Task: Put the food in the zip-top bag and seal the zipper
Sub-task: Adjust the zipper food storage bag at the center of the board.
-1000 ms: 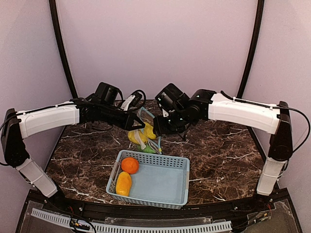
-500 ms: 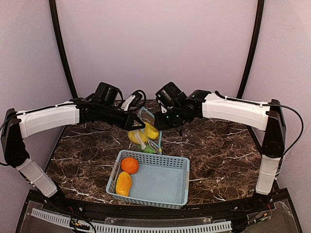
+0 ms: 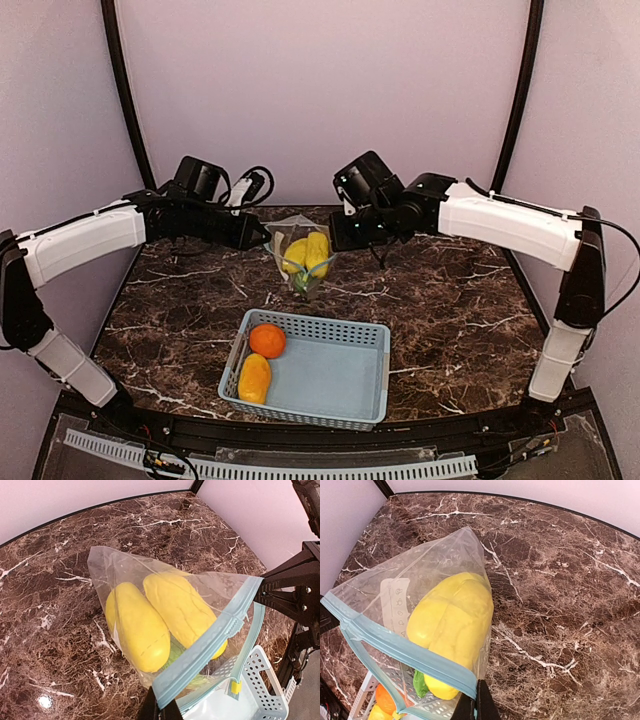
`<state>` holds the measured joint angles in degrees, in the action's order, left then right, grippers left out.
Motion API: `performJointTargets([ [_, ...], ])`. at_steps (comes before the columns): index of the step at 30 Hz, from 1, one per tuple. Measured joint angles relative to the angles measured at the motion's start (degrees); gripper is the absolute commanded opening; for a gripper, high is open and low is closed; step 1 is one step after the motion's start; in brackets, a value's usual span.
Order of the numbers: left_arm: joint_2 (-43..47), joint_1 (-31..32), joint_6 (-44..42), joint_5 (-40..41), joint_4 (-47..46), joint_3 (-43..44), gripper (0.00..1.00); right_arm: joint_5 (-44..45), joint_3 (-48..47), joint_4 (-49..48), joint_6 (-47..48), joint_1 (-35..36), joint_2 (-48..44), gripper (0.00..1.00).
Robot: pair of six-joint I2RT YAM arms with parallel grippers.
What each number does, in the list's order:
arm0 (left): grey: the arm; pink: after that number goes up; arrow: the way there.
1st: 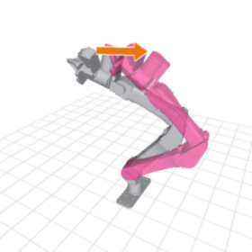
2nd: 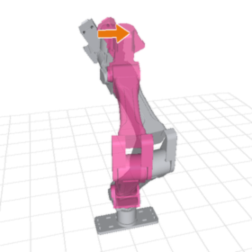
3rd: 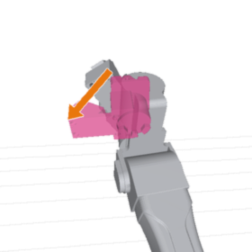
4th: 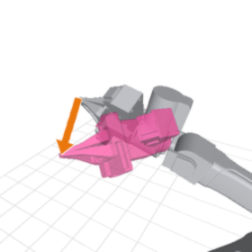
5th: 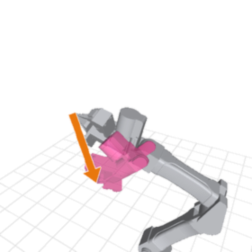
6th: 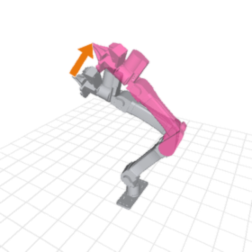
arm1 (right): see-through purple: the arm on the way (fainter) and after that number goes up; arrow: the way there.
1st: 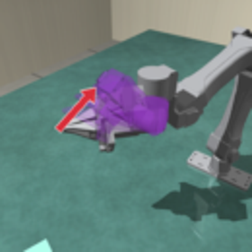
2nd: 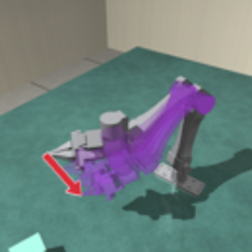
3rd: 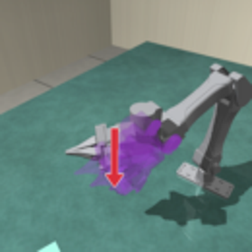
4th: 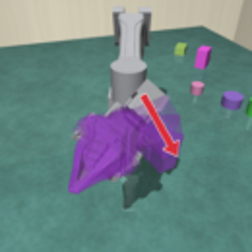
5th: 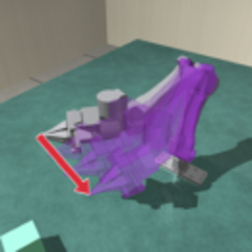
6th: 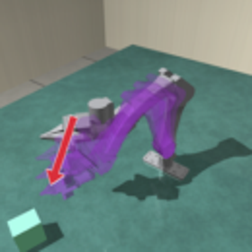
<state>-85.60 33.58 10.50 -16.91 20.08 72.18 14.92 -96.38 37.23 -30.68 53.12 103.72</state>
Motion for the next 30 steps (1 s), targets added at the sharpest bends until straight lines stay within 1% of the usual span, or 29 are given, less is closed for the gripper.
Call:
performJointTargets([
  [4,0.1,-0.5,0.2,-1.9,-0.2,0.0,0.01,-0.1,0.0,-0.5,-1.0,0.1,-0.3,0.0],
  [13,-2.8,-0.4,2.8,-10.4,-2.2,0.0,0.01,-2.8,1.3,-2.1,-3.1,0.1,2.0,0.0],
  [19,-4.2,-0.4,4.2,-12.9,-3.4,0.0,0.01,-5.6,2.7,-4.6,-3.5,0.1,2.6,0.0],
  [21,-4.5,-0.4,4.5,-12.9,-3.5,0.0,0.01,-6.1,3.0,-5.2,-3.5,0.1,2.6,0.09],
  [22,-4.6,-0.4,4.6,-12.9,-3.5,0.0,0.01,-6.2,3.1,-5.4,-3.6,0.1,2.6,0.15],
  [24,-4.6,-0.4,4.7,-12.7,-3.5,0.0,0.01,-6.3,3.3,-5.8,-3.5,0.1,2.6,0.31],
  [25,-4.6,-0.4,4.7,-12.7,-3.5,0.0,0.01,-6.4,3.4,-6.1,-3.1,0.1,2.6,0.37],
  [30,-4.6,-0.4,4.7,-12.5,-3.5,0.0,0.01,-6.2,4.8,-6.8,-2.6,0.1,2.0,0.55],
])
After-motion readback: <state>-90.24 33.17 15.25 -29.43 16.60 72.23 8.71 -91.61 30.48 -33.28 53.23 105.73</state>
